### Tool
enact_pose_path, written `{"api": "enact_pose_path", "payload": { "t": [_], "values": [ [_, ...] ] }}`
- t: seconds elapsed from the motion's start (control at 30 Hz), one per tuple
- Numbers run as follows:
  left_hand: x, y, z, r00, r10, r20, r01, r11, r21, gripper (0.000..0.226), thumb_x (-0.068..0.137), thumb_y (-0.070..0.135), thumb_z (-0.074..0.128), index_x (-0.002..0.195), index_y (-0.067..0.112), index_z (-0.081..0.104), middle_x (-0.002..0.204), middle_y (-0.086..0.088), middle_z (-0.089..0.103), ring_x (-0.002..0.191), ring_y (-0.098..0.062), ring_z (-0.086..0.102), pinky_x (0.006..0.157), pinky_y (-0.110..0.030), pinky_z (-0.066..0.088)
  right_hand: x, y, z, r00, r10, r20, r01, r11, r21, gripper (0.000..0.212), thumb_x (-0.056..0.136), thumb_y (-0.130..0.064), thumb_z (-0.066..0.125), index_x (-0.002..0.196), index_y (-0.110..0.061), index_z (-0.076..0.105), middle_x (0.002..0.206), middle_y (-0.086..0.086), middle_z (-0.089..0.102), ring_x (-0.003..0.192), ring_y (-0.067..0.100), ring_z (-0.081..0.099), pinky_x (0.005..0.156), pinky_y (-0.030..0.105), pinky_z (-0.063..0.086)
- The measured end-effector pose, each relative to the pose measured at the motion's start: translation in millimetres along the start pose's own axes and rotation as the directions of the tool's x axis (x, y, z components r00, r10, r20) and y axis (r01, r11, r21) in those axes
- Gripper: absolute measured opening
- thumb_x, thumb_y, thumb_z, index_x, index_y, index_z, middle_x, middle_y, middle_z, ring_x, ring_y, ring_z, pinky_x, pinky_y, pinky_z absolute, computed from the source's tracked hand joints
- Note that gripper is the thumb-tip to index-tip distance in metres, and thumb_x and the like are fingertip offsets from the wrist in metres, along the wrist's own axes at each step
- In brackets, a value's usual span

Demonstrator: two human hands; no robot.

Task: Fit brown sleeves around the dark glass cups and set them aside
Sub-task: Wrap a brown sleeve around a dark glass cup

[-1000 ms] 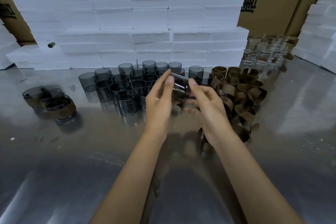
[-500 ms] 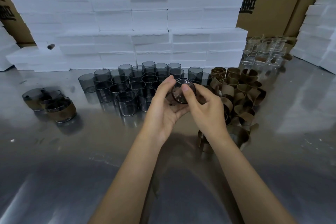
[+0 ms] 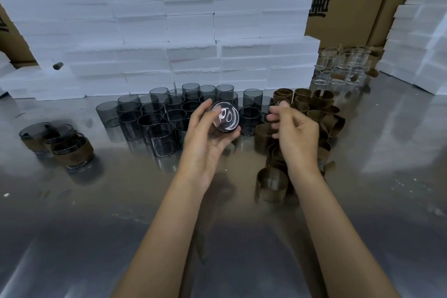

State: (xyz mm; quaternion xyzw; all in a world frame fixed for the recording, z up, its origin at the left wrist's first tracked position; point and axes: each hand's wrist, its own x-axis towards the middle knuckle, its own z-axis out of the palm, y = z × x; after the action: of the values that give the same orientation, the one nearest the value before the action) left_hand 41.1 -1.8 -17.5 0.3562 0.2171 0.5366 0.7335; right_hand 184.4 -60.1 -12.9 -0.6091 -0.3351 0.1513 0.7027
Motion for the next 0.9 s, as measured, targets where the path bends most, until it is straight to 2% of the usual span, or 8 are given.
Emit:
{"api": "enact_pose_path", "payload": {
  "t": [0.1,0.2,0.43,0.53,0.63,0.7,0.8,0.9],
  "values": [
    [1.5,4.5,-6.5,0.999,-0.032,-0.014,0.031,0.998,-0.062,0.031,0.096,0.014,0.067,0.126,0.018,0.063,0.118,-0.017,0.069,0.093,-0.028,0.077,0.078,-0.039,0.062,8.7,3.4,-18.9,0.992,-0.080,-0.095,0.044,0.942,-0.333,0.019,0.098,-0.022,0.056,0.102,-0.026,0.075,0.094,-0.011,0.071,0.102,0.013,0.063,0.079,0.032,0.053],
    [1.1,3.0,-8.5,0.998,-0.059,-0.022,0.058,0.996,-0.061,0.031,0.095,0.014,0.067,0.126,0.018,0.063,0.116,-0.018,0.071,0.093,-0.030,0.076,0.078,-0.039,0.062,9.9,7.9,-29.5,0.997,-0.069,-0.038,0.024,0.727,-0.686,0.023,0.093,-0.020,0.056,0.107,-0.025,0.074,0.115,-0.002,0.069,0.120,0.026,0.049,0.095,0.042,0.042],
    [3.1,2.3,-13.0,0.996,-0.080,-0.029,0.079,0.995,-0.059,0.031,0.094,0.013,0.067,0.125,0.017,0.064,0.096,-0.011,0.078,0.096,-0.031,0.075,0.081,-0.041,0.063,9.8,8.4,-31.8,0.990,0.054,0.127,0.075,0.562,-0.824,0.040,0.089,-0.019,0.063,0.129,-0.023,0.060,0.131,0.005,0.055,0.119,0.030,0.053,0.097,0.045,0.043],
    [3.6,2.8,-13.5,0.996,-0.077,-0.046,0.075,0.996,-0.050,0.031,0.094,0.013,0.067,0.125,0.017,0.064,0.102,-0.012,0.076,0.095,-0.030,0.076,0.082,-0.042,0.063,11.1,11.4,-31.2,0.995,-0.052,0.081,0.095,0.644,-0.759,0.030,0.090,-0.012,0.062,0.118,-0.022,0.065,0.123,0.002,0.059,0.109,0.027,0.058,0.090,0.041,0.048],
    [2.4,1.6,-11.0,0.996,-0.069,-0.050,0.068,0.998,-0.013,0.035,0.094,0.012,0.067,0.128,0.018,0.063,0.116,-0.013,0.071,0.093,-0.027,0.077,0.084,-0.042,0.062,13.4,10.4,-29.6,0.989,-0.139,0.052,0.140,0.755,-0.640,0.023,0.091,-0.017,0.067,0.113,-0.023,0.064,0.116,-0.003,0.057,0.093,0.016,0.058,0.068,0.026,0.041],
    [1.9,1.1,-9.6,0.997,-0.062,-0.054,0.062,0.998,0.003,0.037,0.094,0.011,0.068,0.130,0.018,0.062,0.125,-0.015,0.067,0.098,-0.027,0.076,0.085,-0.042,0.062,13.9,7.4,-26.6,0.986,-0.163,0.038,0.160,0.859,-0.487,0.022,0.090,-0.020,0.071,0.109,-0.026,0.063,0.109,-0.005,0.057,0.085,0.011,0.057,0.065,0.017,0.039],
    [1.6,0.8,-8.5,0.996,-0.058,-0.067,0.060,0.998,0.022,0.040,0.092,0.012,0.070,0.131,0.019,0.062,0.127,-0.015,0.066,0.101,-0.029,0.075,0.082,-0.040,0.063,11.5,2.9,-19.2,0.994,-0.092,0.053,0.100,0.980,-0.171,0.020,0.090,-0.017,0.075,0.105,-0.024,0.065,0.100,0.000,0.064,0.083,0.012,0.063,0.071,0.017,0.053],
    [0.0,-1.0,-5.5,0.994,-0.083,-0.068,0.087,0.995,0.052,0.042,0.093,0.018,0.071,0.134,0.019,0.060,0.129,-0.015,0.065,0.108,-0.034,0.072,0.074,-0.037,0.062,6.0,-1.0,-9.3,0.979,0.061,0.195,-0.083,0.990,0.111,0.026,0.091,-0.005,0.072,0.111,-0.019,0.064,0.097,0.011,0.063,0.069,0.014,0.070,0.062,0.026,0.060]
  ]
}}
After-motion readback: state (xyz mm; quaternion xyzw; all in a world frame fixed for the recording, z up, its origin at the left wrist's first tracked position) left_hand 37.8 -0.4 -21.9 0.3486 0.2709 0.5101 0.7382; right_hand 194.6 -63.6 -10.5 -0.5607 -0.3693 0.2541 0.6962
